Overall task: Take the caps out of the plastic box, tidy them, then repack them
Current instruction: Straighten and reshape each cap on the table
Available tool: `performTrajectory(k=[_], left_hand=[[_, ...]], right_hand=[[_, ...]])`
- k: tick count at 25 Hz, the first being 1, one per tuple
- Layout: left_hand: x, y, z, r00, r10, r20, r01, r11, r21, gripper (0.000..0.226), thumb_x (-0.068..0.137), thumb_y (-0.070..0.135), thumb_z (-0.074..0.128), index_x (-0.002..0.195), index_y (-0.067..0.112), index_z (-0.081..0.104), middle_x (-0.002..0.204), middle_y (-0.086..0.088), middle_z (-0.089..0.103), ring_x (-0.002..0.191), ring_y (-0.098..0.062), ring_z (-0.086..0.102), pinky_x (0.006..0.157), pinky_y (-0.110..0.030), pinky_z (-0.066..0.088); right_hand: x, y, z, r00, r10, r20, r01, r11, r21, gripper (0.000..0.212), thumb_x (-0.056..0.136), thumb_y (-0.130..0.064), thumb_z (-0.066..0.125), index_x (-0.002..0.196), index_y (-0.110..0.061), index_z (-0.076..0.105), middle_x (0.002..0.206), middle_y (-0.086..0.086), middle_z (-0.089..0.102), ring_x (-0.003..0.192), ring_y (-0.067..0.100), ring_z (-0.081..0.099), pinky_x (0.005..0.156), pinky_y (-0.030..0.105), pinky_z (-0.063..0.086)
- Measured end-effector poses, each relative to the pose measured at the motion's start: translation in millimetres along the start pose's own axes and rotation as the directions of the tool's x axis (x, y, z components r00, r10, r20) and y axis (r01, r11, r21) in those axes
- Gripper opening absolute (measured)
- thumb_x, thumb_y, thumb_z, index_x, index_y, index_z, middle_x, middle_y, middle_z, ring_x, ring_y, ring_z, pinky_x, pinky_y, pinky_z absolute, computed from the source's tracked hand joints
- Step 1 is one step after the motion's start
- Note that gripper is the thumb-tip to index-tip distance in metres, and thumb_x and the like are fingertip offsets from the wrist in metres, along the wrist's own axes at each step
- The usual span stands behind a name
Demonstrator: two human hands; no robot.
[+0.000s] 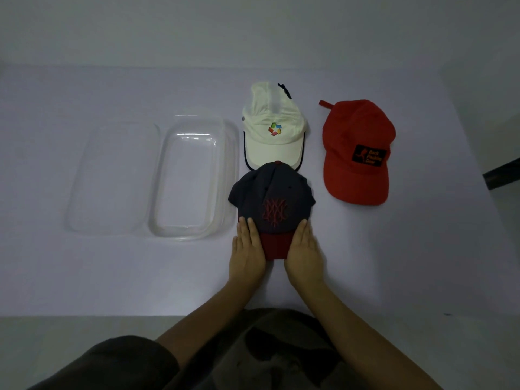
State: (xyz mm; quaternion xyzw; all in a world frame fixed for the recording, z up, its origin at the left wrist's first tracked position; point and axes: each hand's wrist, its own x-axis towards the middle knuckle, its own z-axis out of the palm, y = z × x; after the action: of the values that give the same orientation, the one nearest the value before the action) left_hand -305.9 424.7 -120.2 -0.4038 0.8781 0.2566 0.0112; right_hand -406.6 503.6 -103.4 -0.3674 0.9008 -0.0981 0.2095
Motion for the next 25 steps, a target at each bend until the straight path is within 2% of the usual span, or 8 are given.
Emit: performTrajectory(k=[2, 3, 5, 12, 17, 20, 23, 25], left_hand=[[-4, -2, 8, 1.0, -0.001, -0.004, 0.001, 0.991, -0.131, 0.082, 0.087, 0.015, 0.056, 0.142, -0.006, -0.002, 0.152, -0.03, 0.01, 0.142, -0.035, 0.012, 0.114, -0.045, 0.016], [-5, -3, 11, 1.0, 0.003, -0.001, -0.004, 0.983, -0.182, 0.084, 0.087, 0.017, 0.053, 0.14, -0.003, -0.01, 0.154, -0.024, 0.0, 0.143, -0.029, 0.001, 0.115, -0.041, 0.004], [-6, -3, 16, 0.999, 0.013, -0.048, -0.025, 0.967, -0.254, 0.085, 0.085, 0.022, 0.049, 0.138, 0.0, -0.014, 0.153, -0.016, -0.008, 0.142, -0.025, -0.006, 0.115, -0.039, -0.003], [-7, -7, 15, 0.994, 0.112, -0.019, -0.11, 0.91, -0.399, 0.082, 0.09, 0.031, 0.045, 0.139, 0.007, -0.016, 0.154, -0.011, -0.002, 0.144, -0.024, 0.01, 0.117, -0.04, 0.005], [-7, -11, 13, 0.988, 0.156, 0.01, -0.141, 0.916, -0.375, 0.081, 0.089, 0.041, 0.039, 0.142, 0.009, -0.014, 0.154, -0.007, 0.0, 0.145, -0.021, 0.009, 0.118, -0.039, 0.007], [-5, -9, 15, 0.995, 0.089, -0.047, -0.1, 0.933, -0.346, 0.077, 0.092, 0.03, 0.046, 0.142, 0.008, -0.009, 0.152, -0.012, -0.003, 0.143, -0.022, 0.006, 0.115, -0.04, 0.008], [-7, -6, 14, 0.997, 0.049, -0.065, -0.067, 0.943, -0.326, 0.077, 0.09, 0.023, 0.048, 0.141, 0.007, -0.007, 0.154, -0.02, 0.004, 0.142, -0.024, 0.008, 0.115, -0.043, 0.009], [-9, -5, 14, 0.997, 0.066, -0.037, -0.075, 0.938, -0.337, 0.08, 0.088, 0.028, 0.047, 0.142, 0.007, -0.008, 0.154, -0.021, 0.013, 0.143, -0.028, 0.019, 0.115, -0.039, 0.009]], right_hand=[[-3, 4, 7, 0.999, -0.014, 0.04, 0.008, 0.99, 0.143, 0.072, 0.095, -0.013, 0.039, 0.144, 0.002, -0.011, 0.156, 0.02, -0.004, 0.146, 0.027, 0.005, 0.118, 0.035, 0.0], [-4, 6, 12, 0.999, -0.026, 0.021, 0.022, 0.982, 0.189, 0.075, 0.095, -0.015, 0.04, 0.143, 0.0, -0.016, 0.157, 0.016, -0.009, 0.146, 0.024, -0.002, 0.116, 0.034, -0.007], [-6, 8, 16, 0.999, -0.033, 0.023, 0.026, 0.97, 0.242, 0.078, 0.094, -0.028, 0.037, 0.141, -0.006, -0.021, 0.155, 0.008, -0.015, 0.145, 0.021, -0.008, 0.113, 0.033, -0.014], [-7, 20, 28, 0.992, -0.127, -0.002, 0.124, 0.964, 0.236, 0.079, 0.084, -0.052, 0.016, 0.14, -0.009, -0.019, 0.151, 0.004, -0.015, 0.143, 0.015, -0.009, 0.11, 0.024, -0.022], [-8, 24, 29, 0.985, -0.174, -0.013, 0.173, 0.965, 0.195, 0.077, 0.086, -0.049, 0.02, 0.14, -0.005, -0.014, 0.153, 0.014, -0.001, 0.145, 0.025, 0.009, 0.115, 0.031, -0.009], [-8, 25, 31, 0.988, -0.136, -0.067, 0.145, 0.975, 0.168, 0.079, 0.087, -0.044, 0.029, 0.14, -0.002, -0.011, 0.152, 0.025, 0.017, 0.142, 0.031, 0.022, 0.116, 0.033, -0.001], [-8, 24, 32, 0.987, -0.136, -0.091, 0.15, 0.972, 0.178, 0.079, 0.085, -0.039, 0.032, 0.142, 0.0, -0.006, 0.151, 0.025, 0.021, 0.141, 0.03, 0.024, 0.115, 0.031, -0.002], [-8, 26, 31, 0.986, -0.147, -0.084, 0.16, 0.971, 0.177, 0.08, 0.085, -0.04, 0.032, 0.144, 0.002, -0.002, 0.152, 0.022, 0.02, 0.142, 0.027, 0.022, 0.115, 0.031, -0.004]])
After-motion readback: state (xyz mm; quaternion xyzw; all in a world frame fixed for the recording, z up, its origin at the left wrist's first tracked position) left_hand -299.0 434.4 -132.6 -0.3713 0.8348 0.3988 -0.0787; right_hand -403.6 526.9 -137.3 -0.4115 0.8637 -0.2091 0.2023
